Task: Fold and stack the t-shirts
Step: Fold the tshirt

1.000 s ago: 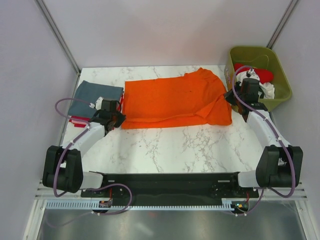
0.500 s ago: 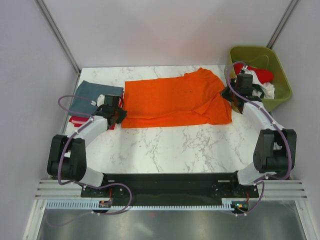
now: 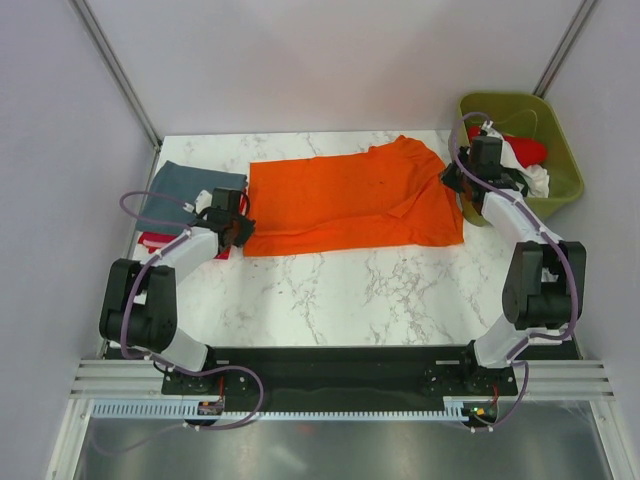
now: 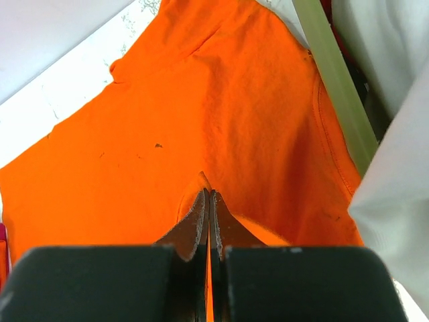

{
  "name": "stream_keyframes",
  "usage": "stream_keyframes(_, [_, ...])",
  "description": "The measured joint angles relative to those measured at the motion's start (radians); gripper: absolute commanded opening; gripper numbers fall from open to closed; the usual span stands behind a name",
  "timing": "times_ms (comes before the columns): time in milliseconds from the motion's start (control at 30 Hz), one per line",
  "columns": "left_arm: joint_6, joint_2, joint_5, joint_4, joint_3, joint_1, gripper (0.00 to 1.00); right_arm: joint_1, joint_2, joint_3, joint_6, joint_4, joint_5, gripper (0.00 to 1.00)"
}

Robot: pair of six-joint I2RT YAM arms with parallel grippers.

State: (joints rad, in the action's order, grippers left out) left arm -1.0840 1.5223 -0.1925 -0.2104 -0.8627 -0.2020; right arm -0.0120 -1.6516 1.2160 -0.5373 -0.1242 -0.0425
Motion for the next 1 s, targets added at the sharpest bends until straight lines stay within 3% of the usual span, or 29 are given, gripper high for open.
stream_keyframes(700, [-0.031, 0.030, -0.017, 0.003, -0.051, 0.016, 0.04, 0.002, -0.076, 0.060, -0.014, 0.004, 0.018, 0.00])
stream_keyframes(767, [-0.032, 0.040, -0.019, 0.003, -0.061, 0.017, 0.19, 0.002, -0.090, 0.066, -0.016, 0.005, 0.018, 0.12])
stream_keyframes(800, [-0.035, 0.045, -0.020, 0.004, -0.064, 0.017, 0.32, 0.002, -0.098, 0.070, -0.019, 0.005, 0.018, 0.24])
stream_keyframes(833, [-0.036, 0.047, -0.021, 0.004, -0.064, 0.017, 0.52, 0.002, -0.106, 0.074, -0.022, 0.005, 0.018, 0.50])
stream_keyframes(867, [-0.033, 0.049, -0.025, 0.004, -0.066, 0.017, 0.59, 0.005, -0.114, 0.079, -0.026, 0.004, 0.018, 0.60])
stream_keyframes(900, [-0.037, 0.051, -0.026, 0.006, -0.067, 0.017, 0.63, 0.010, -0.123, 0.085, -0.025, 0.004, 0.020, 0.67])
stream_keyframes(1000, [-0.029, 0.051, -0.023, 0.011, -0.078, 0.017, 0.69, 0.028, -0.130, 0.094, -0.012, 0.003, 0.024, 0.69])
